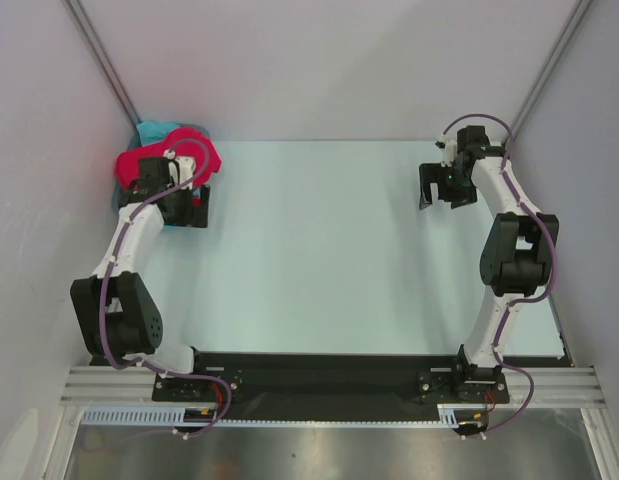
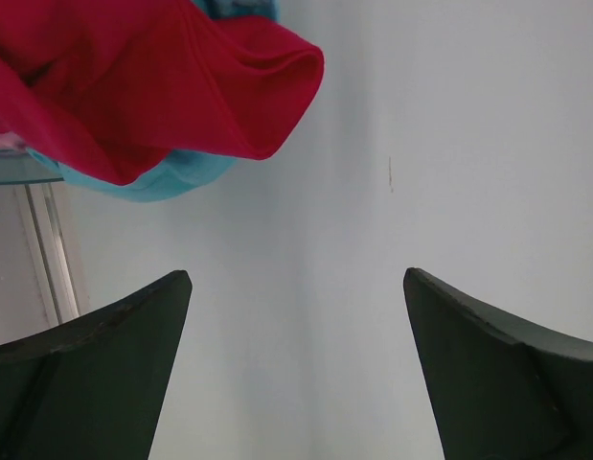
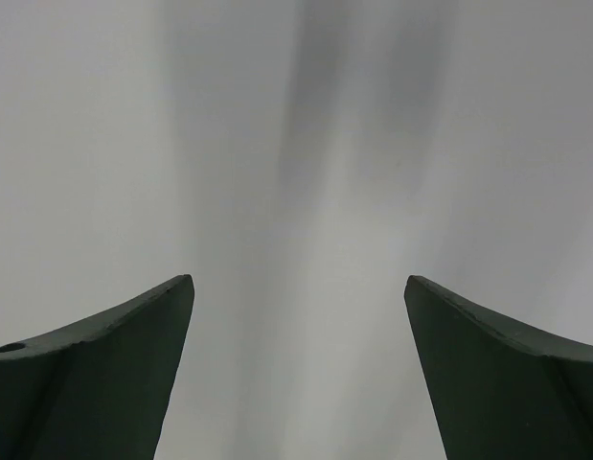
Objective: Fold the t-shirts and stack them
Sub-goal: Grab the tshirt from the pile
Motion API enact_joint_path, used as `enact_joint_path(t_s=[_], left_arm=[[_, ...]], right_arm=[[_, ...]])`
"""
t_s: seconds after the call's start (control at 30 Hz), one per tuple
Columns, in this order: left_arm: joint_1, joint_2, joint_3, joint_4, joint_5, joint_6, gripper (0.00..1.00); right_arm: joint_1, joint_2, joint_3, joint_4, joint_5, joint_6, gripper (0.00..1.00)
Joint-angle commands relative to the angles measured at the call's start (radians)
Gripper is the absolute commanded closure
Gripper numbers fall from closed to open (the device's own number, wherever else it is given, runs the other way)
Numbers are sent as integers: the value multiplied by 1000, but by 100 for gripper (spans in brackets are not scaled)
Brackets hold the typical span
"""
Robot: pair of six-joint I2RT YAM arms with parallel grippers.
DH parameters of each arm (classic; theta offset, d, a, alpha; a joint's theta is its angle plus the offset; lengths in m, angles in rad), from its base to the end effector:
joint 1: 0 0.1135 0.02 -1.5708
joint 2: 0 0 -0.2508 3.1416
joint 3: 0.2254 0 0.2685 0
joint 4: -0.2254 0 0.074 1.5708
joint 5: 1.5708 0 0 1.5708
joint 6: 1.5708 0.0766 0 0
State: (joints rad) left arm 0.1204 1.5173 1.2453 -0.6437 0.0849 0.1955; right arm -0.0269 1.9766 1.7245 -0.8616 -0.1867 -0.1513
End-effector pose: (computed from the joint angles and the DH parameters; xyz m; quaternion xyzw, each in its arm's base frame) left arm 0.3645 0.0376 0.2322 0.0492 0.9448 0.0109 0.3238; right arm 0.4535 0.0020 0.2028 -0.0814 0.9666 0.0704 0.2328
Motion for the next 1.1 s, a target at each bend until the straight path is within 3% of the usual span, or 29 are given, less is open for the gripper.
enact_joint_path(t_s=[0.0, 0.27, 0.37, 0.57, 0.83, 1.07], left_arm=[[4, -20, 34, 29, -56, -22, 0], [5, -23, 46, 29, -114, -22, 0], [4, -2, 114, 21, -227, 16, 0], [-4, 95, 282, -2, -195, 93, 0], [-8, 141, 269, 47, -180, 225, 1], [10, 205, 289, 139, -270, 286, 1]], right_arm=[[5, 1, 30, 15, 16, -8, 0], [15, 18, 52, 10, 29, -8, 0], [16, 15, 50, 9, 35, -11, 0], [12, 13, 49, 9, 26, -11, 0], [-24, -22, 9, 29, 12, -7, 0], [-21, -21, 12, 30, 18, -5, 0]])
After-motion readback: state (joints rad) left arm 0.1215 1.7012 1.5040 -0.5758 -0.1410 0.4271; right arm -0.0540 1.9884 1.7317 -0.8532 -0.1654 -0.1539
